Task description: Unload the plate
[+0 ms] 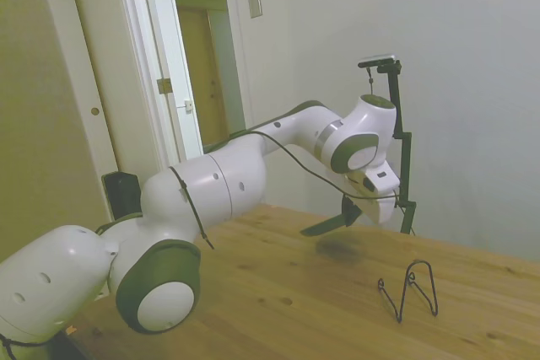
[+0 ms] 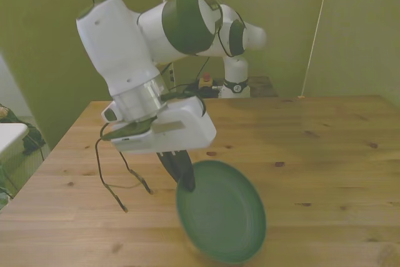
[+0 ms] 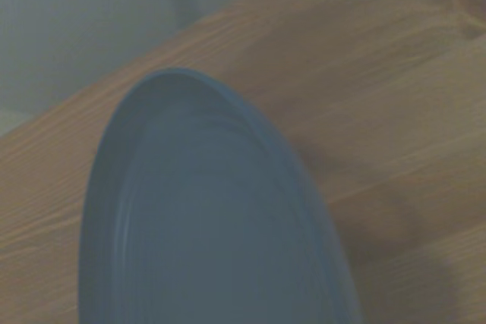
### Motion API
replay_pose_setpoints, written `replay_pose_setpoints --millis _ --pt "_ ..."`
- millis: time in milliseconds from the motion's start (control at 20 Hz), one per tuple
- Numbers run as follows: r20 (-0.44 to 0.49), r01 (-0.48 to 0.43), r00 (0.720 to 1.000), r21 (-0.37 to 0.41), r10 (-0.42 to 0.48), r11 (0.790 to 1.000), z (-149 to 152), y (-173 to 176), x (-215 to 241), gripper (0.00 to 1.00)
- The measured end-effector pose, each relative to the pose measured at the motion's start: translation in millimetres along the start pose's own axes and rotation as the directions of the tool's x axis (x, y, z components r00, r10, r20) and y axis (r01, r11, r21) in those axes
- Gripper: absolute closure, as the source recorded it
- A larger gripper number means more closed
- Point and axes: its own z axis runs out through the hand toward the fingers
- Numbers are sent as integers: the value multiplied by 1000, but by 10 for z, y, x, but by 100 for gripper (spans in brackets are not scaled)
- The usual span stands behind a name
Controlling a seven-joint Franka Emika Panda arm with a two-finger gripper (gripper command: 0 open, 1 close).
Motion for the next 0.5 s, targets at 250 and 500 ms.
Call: replay_pose_setpoints --millis 250,500 --pt "-3 -3 1000 -12 3 1000 204 119 186 100" --pt "-8 9 1000 -28 -9 1000 274 165 241 0"
